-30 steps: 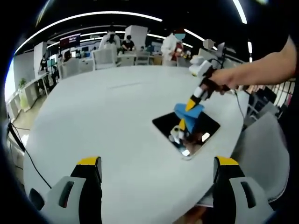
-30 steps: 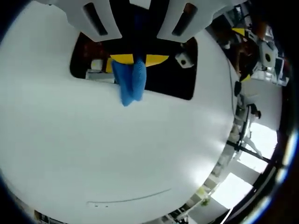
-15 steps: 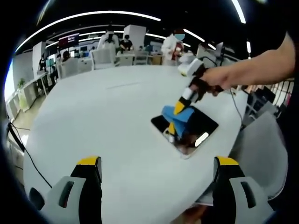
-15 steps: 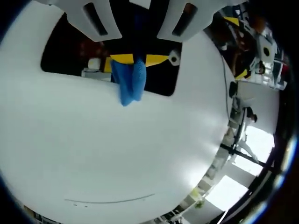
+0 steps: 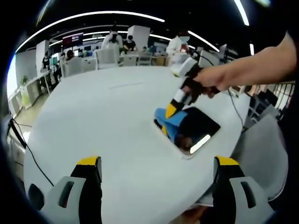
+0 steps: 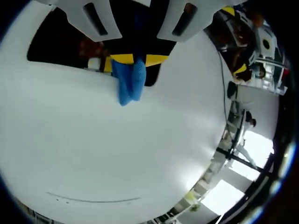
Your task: Wipe the mirror surface with the cleaning cloth until all visible marks leave the cleaned area.
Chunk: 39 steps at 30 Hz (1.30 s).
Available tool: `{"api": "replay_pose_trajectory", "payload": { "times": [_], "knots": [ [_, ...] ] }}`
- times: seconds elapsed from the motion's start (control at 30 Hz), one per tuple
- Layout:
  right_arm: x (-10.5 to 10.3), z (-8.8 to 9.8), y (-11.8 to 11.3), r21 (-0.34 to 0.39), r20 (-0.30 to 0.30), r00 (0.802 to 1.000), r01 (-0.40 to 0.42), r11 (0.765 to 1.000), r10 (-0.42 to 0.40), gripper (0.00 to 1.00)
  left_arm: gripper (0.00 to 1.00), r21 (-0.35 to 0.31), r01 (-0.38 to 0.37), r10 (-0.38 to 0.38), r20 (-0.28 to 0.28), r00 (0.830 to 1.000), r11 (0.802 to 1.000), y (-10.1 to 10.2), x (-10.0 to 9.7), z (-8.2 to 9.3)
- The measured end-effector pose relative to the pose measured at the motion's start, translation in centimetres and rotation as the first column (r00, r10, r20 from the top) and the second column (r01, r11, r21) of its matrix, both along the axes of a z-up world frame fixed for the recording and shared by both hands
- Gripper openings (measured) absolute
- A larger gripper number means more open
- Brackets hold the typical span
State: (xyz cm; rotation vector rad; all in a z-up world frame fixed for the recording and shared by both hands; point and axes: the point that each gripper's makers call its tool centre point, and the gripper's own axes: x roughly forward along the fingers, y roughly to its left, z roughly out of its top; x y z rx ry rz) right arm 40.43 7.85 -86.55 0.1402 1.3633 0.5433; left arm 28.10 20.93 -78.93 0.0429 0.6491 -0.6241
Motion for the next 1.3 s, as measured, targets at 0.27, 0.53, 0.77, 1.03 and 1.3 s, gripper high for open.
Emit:
{"api": "replay_pose_trajectory", "payload": {
  "times": [0.27,0.53,0.77,1.03,1.3],
  "knots": [
    [-0.3,0.2,1.7,0.002,0.019,0.999,-0.026,1.000,0.026,0.01,1.00,-0.001,0.004,-0.004,-0.004,1.000,1.000,-0.2,0.0,0.1],
    [-0.3,0.3,1.4,0.014,0.010,1.000,-0.020,1.000,0.020,0.01,1.00,0.010,0.006,-0.006,-0.006,1.000,1.000,0.0,0.1,0.2],
    [-0.3,0.4,1.4,0.015,0.006,1.000,-0.019,1.000,0.019,0.01,1.00,0.011,0.010,-0.010,-0.001,1.000,1.000,-0.3,0.1,0.6],
    [0.4,0.0,2.1,0.019,0.012,1.000,-0.017,1.000,0.016,0.01,1.00,0.009,-0.003,0.003,-0.003,1.000,1.000,0.0,-0.4,0.6],
    [0.2,-0.1,2.0,0.021,0.016,1.000,-0.016,1.000,0.016,0.01,1.00,0.012,-0.015,0.015,0.001,1.000,1.000,0.4,-0.5,0.7]
  ]
}}
